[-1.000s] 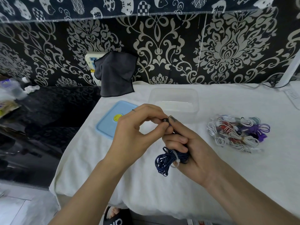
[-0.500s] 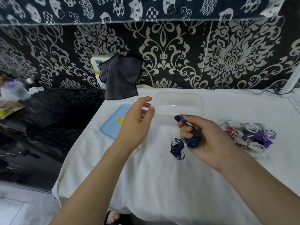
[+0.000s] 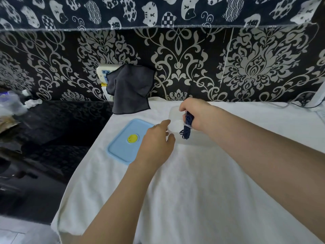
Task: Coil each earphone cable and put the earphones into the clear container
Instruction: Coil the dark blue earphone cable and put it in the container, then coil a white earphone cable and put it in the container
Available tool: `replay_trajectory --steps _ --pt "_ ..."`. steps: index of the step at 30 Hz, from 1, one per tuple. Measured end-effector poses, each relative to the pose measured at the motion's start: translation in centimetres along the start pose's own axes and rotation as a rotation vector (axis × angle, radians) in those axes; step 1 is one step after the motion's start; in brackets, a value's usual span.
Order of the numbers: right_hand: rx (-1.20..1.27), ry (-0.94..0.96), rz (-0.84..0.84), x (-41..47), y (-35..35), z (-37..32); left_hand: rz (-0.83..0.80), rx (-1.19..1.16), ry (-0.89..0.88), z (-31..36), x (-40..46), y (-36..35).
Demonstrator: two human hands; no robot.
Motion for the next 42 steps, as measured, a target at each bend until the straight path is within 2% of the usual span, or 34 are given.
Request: replay_trajectory --steps 10,15,19,24,28,30,32,35,38,41,42 --pt "-0.122 -0.042 -0.126 1.9 0.3 1.0 0.042 0.012 0.001 0.2 0.1 0.2" --pt "-0.491 0.019 -0.160 1.7 0.4 1.0 0.054 0.016 0.001 0.0 0.3 0.1" --pt "-0.684 0.119 -0.127 1.8 0.4 1.2 0.040 0.031 -0.010 0.1 0.1 0.1" --pt "-0.641 0.092 -0.237 2.0 -0.7 2.5 0.033 0.021 -0.011 0.1 0.0 0.1" --pt "-0.622 0.096 -0.241 1.6 -0.2 2.4 0.025 0.027 -0.020 0.0 0.2 0.0" --pt "-0.623 0.149 -0.207 1.0 0.5 2.0 0.008 0.032 -0.022 -0.2 0.1 -0.1" --pt "-0.615 0.289 -0.128 0.2 1.7 1.2 -0.003 0.050 -0.050 -0.2 -0.3 -0.3" --pt "-0.522 0.526 0.031 -2.7 4.8 0.4 0.087 0.078 -0.079 0.5 -1.0 -0.1" --pt "-0.467 0.671 0.193 -6.2 9.0 1.3 0.156 0.077 -0.110 2.0 -2.1 0.0" --pt "-0.677 0.722 0.375 -8.5 12.9 4.4 0.067 0.057 -0.194 3.5 -3.8 -1.1" --pt "-0.782 0.706 0.386 -8.7 14.0 5.7 0.016 0.081 -0.216 3.9 -4.5 -1.8"
Point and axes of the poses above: each hand's wrist, its own x-axis towards the middle knuckle, its own y-axis out of the back of the hand, z = x × y, the point moved 2 cm from there along x, towards the middle knuckle, and after that the axes turned 10 degrees about y, right-handed, at the moved point
